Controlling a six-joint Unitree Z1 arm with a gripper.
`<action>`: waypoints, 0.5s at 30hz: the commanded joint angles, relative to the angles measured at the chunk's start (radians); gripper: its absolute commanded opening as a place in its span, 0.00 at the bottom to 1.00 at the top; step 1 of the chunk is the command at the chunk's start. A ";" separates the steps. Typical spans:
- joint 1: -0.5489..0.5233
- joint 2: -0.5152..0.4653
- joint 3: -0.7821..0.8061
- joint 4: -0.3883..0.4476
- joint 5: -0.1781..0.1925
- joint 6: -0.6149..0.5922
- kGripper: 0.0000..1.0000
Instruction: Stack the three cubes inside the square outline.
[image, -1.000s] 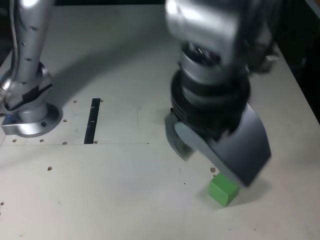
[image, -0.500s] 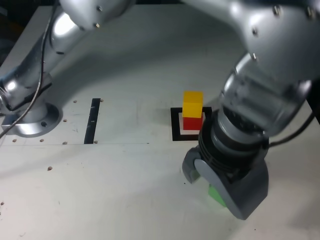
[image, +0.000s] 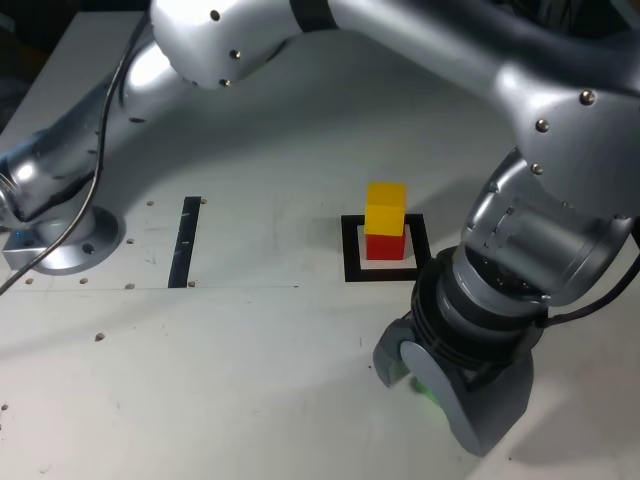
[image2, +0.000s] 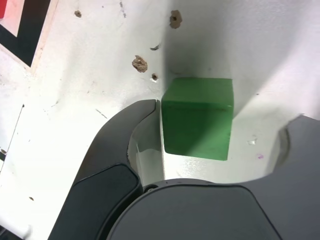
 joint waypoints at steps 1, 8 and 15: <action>0.002 0.001 -0.007 0.003 0.000 0.005 0.52; 0.011 0.008 -0.008 -0.001 -0.009 0.022 0.37; 0.019 0.019 -0.007 -0.002 -0.011 0.043 0.30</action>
